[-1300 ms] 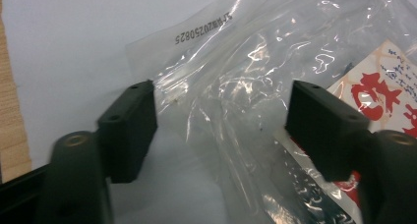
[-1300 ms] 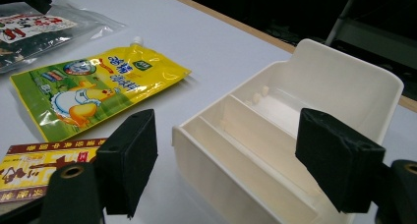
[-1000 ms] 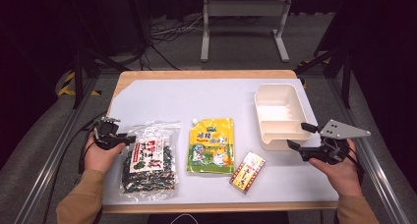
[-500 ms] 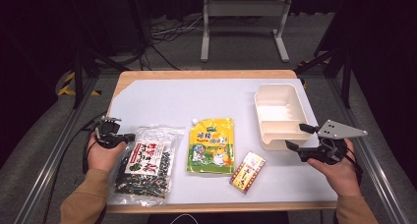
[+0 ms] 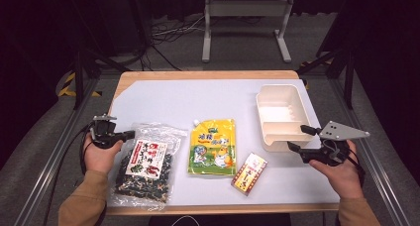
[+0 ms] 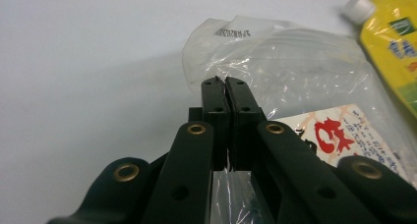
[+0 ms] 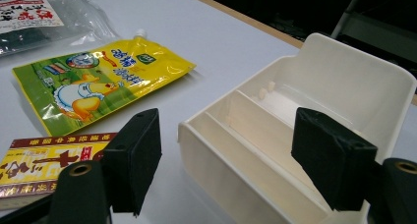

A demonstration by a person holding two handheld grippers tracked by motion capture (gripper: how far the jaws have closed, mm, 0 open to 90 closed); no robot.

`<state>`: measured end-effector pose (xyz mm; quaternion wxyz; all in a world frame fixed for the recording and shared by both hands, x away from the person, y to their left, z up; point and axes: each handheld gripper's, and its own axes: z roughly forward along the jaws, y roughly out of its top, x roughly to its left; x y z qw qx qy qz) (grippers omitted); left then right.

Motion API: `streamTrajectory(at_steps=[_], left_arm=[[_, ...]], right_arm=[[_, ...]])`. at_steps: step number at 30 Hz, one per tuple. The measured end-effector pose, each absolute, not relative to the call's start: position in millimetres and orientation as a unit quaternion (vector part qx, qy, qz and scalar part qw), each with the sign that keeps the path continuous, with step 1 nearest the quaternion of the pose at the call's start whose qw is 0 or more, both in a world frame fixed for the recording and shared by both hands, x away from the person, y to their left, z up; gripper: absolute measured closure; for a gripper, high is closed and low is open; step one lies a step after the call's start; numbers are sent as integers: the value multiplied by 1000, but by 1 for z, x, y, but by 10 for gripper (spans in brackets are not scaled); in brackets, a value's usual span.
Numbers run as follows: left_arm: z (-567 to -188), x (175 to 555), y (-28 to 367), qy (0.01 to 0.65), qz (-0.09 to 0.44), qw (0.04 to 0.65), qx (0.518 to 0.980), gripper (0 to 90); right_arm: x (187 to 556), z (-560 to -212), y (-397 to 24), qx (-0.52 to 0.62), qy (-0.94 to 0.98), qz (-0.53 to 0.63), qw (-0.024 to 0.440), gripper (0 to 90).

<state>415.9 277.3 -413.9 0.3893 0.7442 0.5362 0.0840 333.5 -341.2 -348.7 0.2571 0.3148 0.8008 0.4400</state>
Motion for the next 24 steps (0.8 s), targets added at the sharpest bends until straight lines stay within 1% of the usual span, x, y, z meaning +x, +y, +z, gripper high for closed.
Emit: streamTrajectory(at_steps=[7,13,17,21,24], left_arm=[[-385,402,272,500,108,428,745,890],[-369,392,270,480,118,450,744,892],[-356,384,265,454,126,465,750,893],[-345,379,261,435,125,482,750,900],[-340,376,258,421,131,485,755,900]], right_arm=[[332,-346,-333,308,801,446,253,317],[330,-343,-320,296,803,452,250,328],[330,-339,-311,290,804,463,235,327],[332,-325,-302,280,800,479,230,333],[334,-316,-286,264,800,489,226,335]])
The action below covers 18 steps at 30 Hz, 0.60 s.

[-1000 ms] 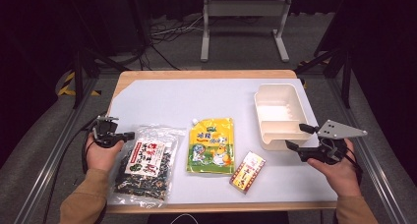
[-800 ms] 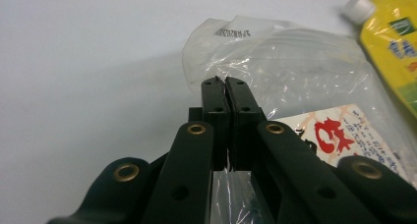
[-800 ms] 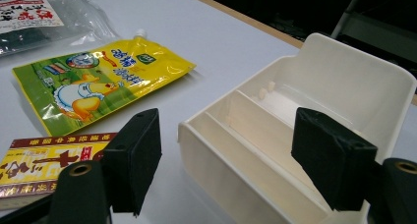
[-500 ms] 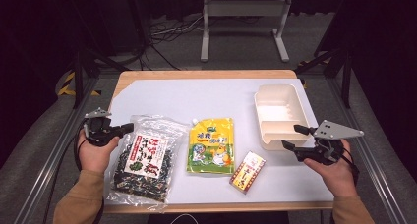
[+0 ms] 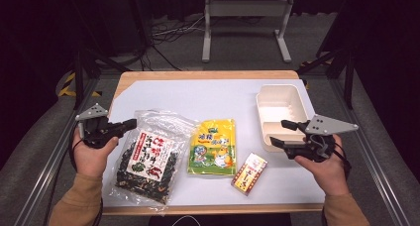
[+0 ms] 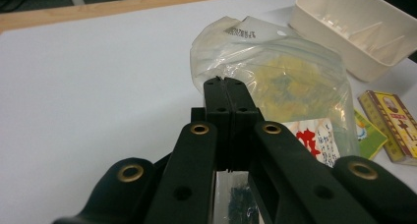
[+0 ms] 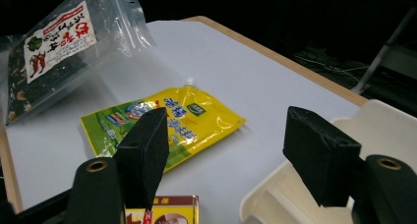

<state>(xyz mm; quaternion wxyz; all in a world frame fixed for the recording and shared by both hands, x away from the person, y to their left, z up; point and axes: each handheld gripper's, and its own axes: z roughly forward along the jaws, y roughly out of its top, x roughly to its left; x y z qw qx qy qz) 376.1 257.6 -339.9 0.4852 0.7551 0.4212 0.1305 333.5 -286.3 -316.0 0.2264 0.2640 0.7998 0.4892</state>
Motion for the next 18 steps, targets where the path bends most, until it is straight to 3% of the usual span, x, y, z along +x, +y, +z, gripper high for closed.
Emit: streamTrajectory(at_steps=[18], left_arm=[[-314,360,256,370,154,530,748,900]], right_arm=[[359,-313,-182,224,802,536,138,345]])
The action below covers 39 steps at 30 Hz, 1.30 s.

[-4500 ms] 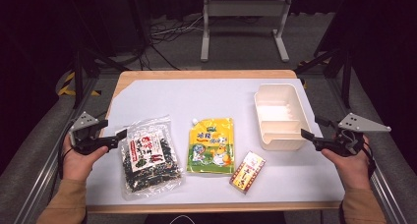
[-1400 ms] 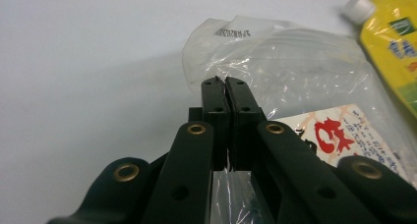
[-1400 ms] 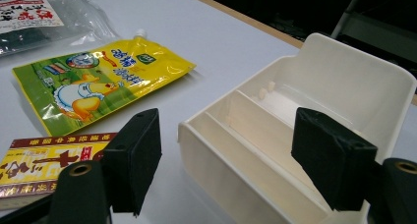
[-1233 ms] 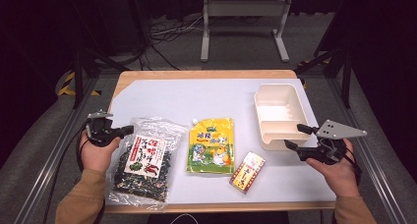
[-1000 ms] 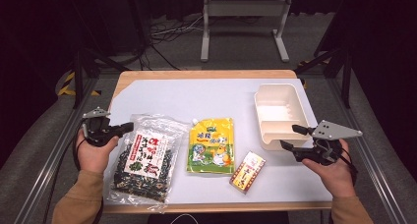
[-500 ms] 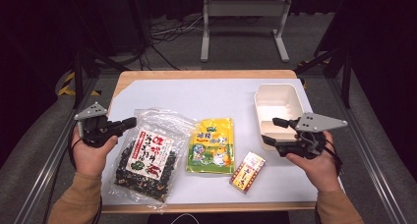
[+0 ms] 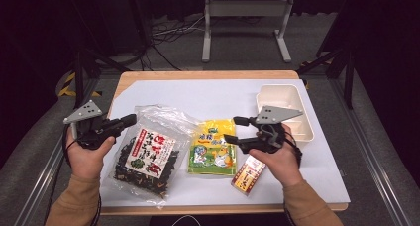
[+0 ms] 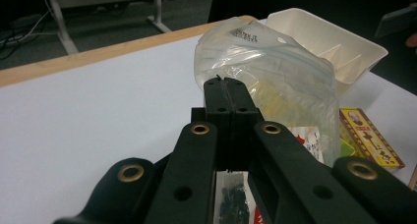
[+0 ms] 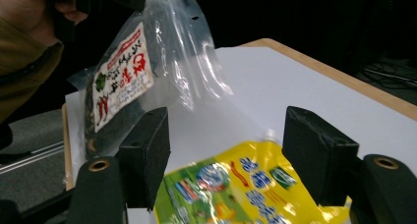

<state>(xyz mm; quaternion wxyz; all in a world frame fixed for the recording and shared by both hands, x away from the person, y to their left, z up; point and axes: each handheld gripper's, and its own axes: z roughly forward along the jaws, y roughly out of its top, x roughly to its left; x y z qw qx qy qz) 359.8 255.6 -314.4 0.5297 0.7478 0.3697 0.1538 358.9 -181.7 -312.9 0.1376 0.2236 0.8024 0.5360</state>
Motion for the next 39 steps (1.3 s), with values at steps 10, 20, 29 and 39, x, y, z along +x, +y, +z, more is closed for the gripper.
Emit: streamTrajectory(at_steps=[10,20,29,39], left_arm=[[-311,353,262,360,159,551,736,900],[-309,347,265,352,162,563,730,900],[-309,346,262,348,163,565,730,900],[-308,345,261,343,163,567,731,900]], right_arm=[[371,-322,-128,208,811,534,119,322],[382,-345,-99,213,817,530,78,314],[386,-358,-87,214,816,535,43,332],[386,-363,-74,202,824,530,2,569]])
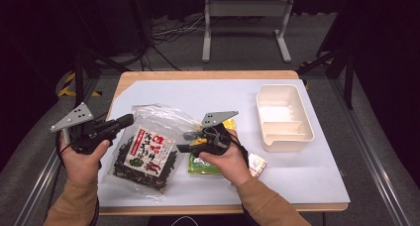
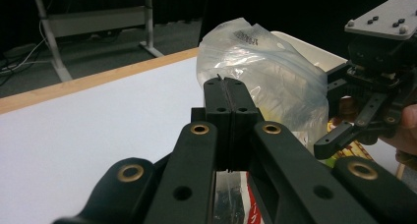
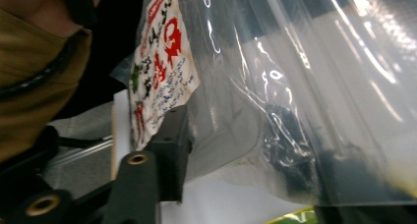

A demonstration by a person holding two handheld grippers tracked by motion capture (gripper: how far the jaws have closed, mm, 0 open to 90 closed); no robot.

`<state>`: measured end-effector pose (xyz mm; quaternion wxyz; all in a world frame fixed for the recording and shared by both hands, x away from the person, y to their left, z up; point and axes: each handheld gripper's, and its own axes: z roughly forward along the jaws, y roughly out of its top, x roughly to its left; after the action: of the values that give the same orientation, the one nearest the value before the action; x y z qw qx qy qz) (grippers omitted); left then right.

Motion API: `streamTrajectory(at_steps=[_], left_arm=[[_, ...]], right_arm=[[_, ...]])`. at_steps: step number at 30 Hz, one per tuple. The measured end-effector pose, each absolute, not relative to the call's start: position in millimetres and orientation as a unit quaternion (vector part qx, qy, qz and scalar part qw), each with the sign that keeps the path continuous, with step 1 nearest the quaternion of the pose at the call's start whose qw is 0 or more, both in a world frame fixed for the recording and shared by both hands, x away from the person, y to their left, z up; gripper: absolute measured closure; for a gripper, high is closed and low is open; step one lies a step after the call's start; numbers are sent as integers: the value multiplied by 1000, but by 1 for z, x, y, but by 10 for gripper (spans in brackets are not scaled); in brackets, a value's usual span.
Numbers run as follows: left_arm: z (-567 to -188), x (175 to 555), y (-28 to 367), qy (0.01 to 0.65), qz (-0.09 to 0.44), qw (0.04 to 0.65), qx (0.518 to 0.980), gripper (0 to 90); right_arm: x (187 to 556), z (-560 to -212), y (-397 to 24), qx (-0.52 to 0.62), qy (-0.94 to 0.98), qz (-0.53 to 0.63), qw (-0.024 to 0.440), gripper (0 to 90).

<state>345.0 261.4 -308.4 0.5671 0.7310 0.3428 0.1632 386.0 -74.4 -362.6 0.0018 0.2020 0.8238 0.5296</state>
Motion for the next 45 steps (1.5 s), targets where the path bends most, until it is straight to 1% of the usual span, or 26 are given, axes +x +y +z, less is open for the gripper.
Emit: streamTrajectory(at_steps=[2,4,11,12,14,20,26,31,34,39,45], left_arm=[[-309,345,262,347,159,569,728,900],[-310,346,263,347,160,570,728,900],[-308,344,265,346,160,576,723,900],[-307,344,266,346,162,577,722,900],[-305,343,268,342,160,581,720,900],[-302,339,269,339,161,590,715,900],[-294,333,268,325,167,597,714,897],[-290,329,267,317,167,605,712,889],[-290,328,265,314,168,607,710,895],[-291,328,261,310,165,603,716,900],[-292,329,261,311,165,602,717,868]], right_arm=[[387,-364,-76,203,817,539,-24,667],[388,-364,-76,199,812,547,-44,736],[384,-358,-76,196,808,554,-40,765],[383,-357,-76,196,807,556,-42,772],[383,-355,-78,201,795,569,-61,786],[378,-344,-79,197,798,569,-31,796],[377,-336,-85,208,790,576,-33,808],[376,-324,-90,209,791,574,-17,817],[376,-316,-96,214,794,568,-3,822],[378,-306,-108,222,787,576,4,827],[379,-288,-122,229,789,569,32,827]])
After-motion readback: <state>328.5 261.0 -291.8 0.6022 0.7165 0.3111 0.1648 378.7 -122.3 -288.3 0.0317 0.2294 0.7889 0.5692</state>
